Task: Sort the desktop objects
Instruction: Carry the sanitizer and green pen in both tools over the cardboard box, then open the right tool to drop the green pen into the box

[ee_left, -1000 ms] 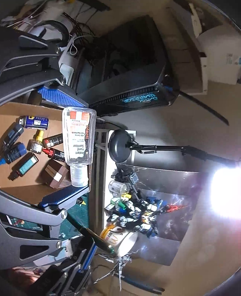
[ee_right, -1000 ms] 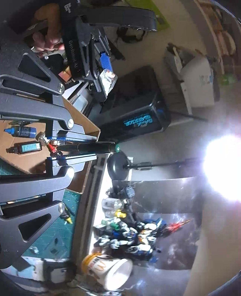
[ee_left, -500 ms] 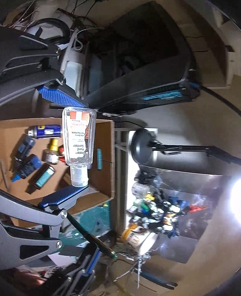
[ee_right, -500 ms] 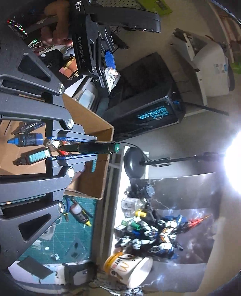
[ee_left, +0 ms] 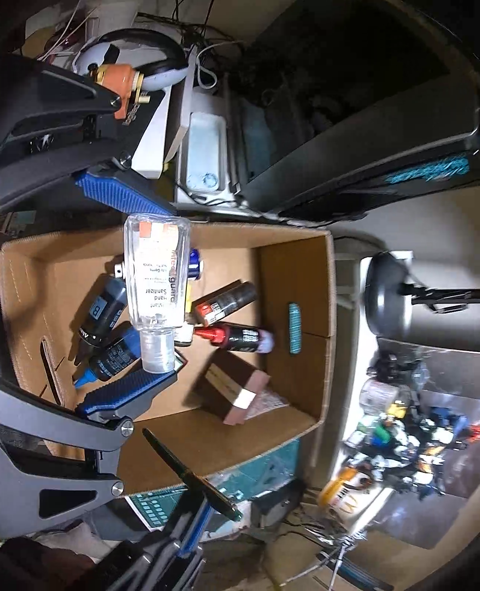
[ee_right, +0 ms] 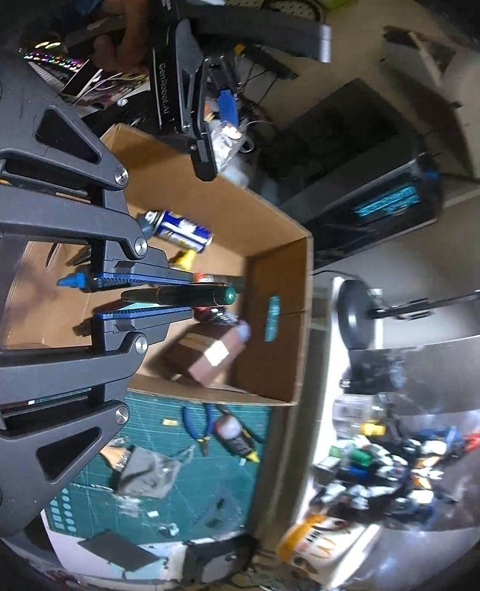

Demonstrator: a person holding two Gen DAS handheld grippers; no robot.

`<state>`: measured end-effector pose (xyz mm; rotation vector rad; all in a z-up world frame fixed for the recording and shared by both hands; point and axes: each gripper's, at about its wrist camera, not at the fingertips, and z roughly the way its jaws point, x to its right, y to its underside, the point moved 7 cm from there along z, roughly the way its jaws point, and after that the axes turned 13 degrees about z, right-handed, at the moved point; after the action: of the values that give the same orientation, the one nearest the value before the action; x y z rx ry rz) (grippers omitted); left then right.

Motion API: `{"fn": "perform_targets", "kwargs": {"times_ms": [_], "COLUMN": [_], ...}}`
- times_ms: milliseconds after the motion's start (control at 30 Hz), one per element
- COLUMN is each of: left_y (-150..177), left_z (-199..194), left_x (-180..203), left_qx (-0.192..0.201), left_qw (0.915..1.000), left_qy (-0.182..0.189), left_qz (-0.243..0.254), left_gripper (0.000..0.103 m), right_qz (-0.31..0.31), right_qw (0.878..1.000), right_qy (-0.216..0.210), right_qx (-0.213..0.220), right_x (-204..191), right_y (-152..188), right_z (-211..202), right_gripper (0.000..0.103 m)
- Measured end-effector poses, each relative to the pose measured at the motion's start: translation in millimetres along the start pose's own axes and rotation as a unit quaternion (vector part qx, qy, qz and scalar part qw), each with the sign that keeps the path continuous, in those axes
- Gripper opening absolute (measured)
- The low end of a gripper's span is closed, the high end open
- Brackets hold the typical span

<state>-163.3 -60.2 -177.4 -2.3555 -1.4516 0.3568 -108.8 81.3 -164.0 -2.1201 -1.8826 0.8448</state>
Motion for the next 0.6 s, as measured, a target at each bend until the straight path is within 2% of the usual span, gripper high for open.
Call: {"fn": "perform_targets", "kwargs": {"times_ms": [367,500,600], "left_y": [6.5,7.0,3.3], "left_z": [76.1,92.6,98.0], "left_x": [10.8,10.7,11.9], "left_qx": [-0.081,-0.102,-0.107], "left_qw": [0.9966,0.9947,0.9941], "left_qy": [0.010,0.001,-0.012], "left_qz": [-0.014,-0.016,-0.011], "left_gripper": [0.079,0.079,0.079], "right_qz": [-0.002,-0.002,-0.006], "right_qw": [0.997,0.993,0.991], "right_qy": [0.027,0.038,0.048], "right_qx": [-0.071,-0.113,-0.126], "right_x": [13.8,17.6,19.6], "right_y": [2.6,3.6,3.2], "right_z": [63.3,89.0,101.0], "right_gripper": [0.011,0.011,0.011]}}
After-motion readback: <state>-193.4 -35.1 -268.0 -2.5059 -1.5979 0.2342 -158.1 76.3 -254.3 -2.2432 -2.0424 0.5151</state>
